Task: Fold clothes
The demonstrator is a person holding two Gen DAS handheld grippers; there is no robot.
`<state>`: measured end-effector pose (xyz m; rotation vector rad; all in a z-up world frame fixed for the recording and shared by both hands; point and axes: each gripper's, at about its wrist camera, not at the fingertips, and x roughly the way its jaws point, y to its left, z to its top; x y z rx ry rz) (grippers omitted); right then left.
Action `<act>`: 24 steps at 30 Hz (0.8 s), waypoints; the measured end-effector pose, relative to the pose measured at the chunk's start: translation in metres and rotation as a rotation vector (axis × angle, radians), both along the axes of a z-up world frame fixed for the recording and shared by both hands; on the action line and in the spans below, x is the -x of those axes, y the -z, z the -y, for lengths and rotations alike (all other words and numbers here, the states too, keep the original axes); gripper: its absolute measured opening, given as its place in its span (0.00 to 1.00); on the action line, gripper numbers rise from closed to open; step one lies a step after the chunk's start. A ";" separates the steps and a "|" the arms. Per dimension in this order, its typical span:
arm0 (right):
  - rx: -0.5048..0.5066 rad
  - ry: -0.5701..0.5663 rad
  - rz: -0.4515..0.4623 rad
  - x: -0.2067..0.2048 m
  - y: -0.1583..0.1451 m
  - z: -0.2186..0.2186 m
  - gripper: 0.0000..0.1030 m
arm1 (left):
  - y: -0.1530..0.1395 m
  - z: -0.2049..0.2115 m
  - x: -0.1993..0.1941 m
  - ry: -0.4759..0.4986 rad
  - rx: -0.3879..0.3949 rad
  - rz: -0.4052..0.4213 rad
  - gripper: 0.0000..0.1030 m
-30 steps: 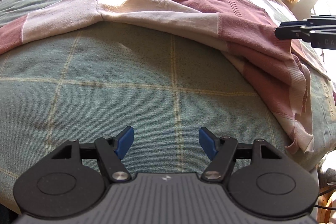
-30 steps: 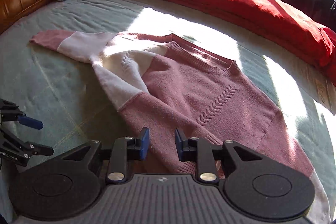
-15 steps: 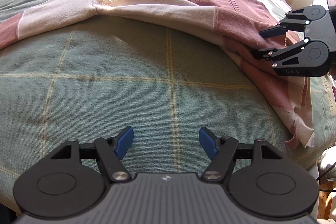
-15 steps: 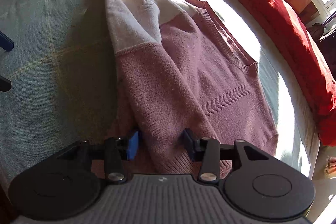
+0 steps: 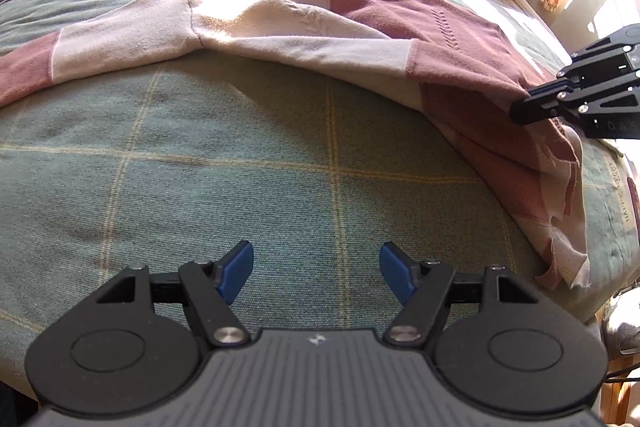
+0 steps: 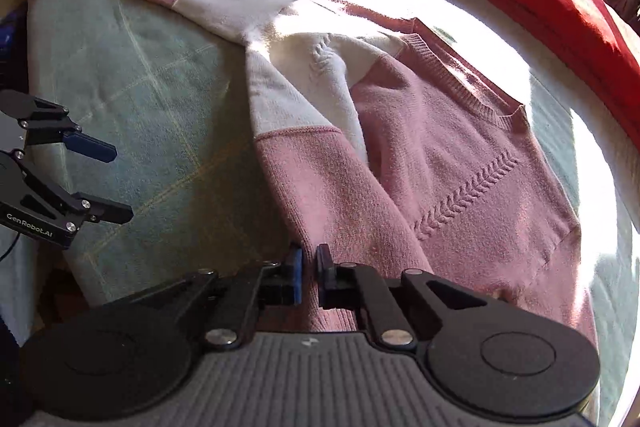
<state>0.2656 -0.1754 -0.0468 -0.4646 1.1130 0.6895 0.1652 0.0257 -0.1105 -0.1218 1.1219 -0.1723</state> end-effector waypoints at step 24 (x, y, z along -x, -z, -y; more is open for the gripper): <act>-0.116 -0.108 -0.224 0.066 0.011 -0.109 0.18 | 0.003 -0.087 0.022 -0.209 0.411 -0.030 0.68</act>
